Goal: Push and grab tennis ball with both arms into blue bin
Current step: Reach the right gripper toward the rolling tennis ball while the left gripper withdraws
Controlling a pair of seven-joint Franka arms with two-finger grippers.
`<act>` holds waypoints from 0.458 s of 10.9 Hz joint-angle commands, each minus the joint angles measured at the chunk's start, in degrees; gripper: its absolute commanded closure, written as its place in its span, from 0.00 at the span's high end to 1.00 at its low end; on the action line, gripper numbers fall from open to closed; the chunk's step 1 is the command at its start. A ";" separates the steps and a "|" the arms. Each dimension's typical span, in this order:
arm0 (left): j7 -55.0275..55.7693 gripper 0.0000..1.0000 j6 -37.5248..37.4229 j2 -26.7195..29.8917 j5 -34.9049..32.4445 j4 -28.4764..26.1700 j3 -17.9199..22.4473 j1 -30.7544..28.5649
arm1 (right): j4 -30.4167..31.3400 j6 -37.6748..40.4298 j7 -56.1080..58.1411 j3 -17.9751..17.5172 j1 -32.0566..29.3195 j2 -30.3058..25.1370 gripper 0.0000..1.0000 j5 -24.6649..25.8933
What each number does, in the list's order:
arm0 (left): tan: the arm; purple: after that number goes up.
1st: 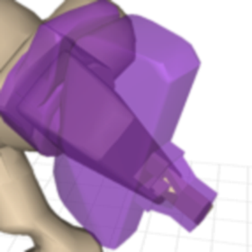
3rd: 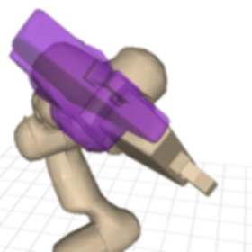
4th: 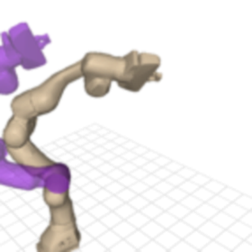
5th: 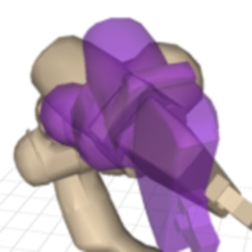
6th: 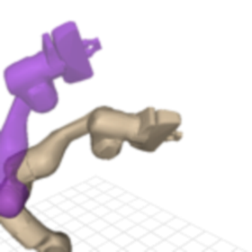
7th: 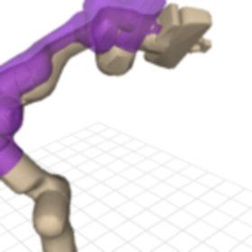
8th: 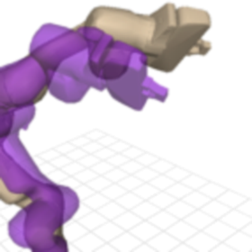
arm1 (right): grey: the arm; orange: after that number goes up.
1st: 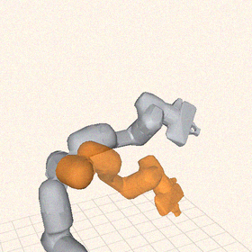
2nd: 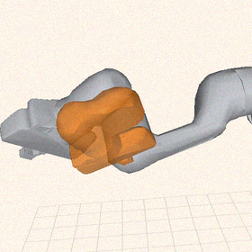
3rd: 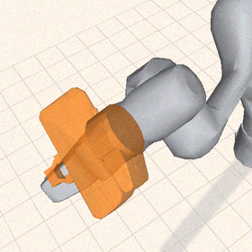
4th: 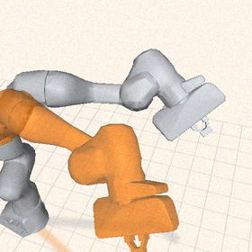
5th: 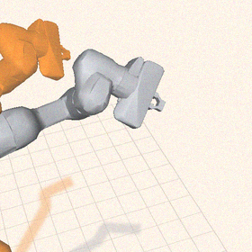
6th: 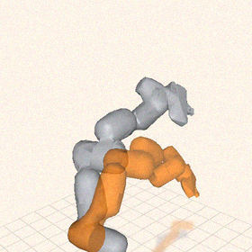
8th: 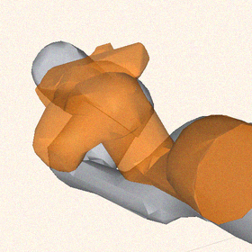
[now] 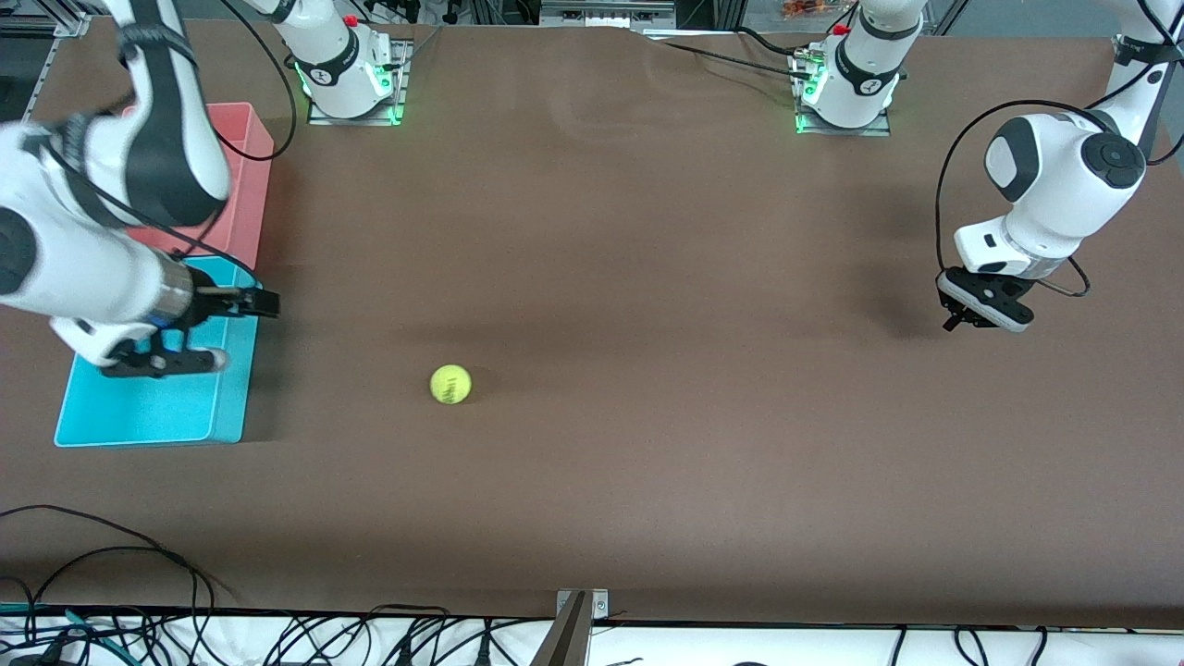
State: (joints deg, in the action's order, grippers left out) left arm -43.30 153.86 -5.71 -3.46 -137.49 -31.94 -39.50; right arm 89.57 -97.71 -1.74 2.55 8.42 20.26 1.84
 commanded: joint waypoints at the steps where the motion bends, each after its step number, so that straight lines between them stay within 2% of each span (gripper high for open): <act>1: 17.23 0.04 -16.51 0.26 -0.31 11.14 -2.24 0.56 | -0.98 -8.94 0.24 0.08 2.21 6.61 1.00 0.87; 3: 26.73 0.18 -25.41 -1.31 -0.40 18.10 -3.83 0.74 | -1.33 -18.52 0.86 0.08 2.66 10.92 1.00 1.05; 4: 32.34 0.27 -27.89 -2.28 -0.40 19.87 -3.92 1.00 | -1.50 -23.53 1.56 0.08 2.57 12.85 1.00 1.84; 5: 37.88 0.41 -28.35 -2.20 -0.49 20.15 -4.44 1.44 | -1.68 -28.10 3.39 0.26 2.31 14.79 1.00 2.98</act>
State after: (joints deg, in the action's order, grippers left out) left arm -16.46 129.10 -5.74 -3.45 -120.86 -35.56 -38.67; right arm 89.54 -117.86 -1.38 2.52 10.99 30.91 2.47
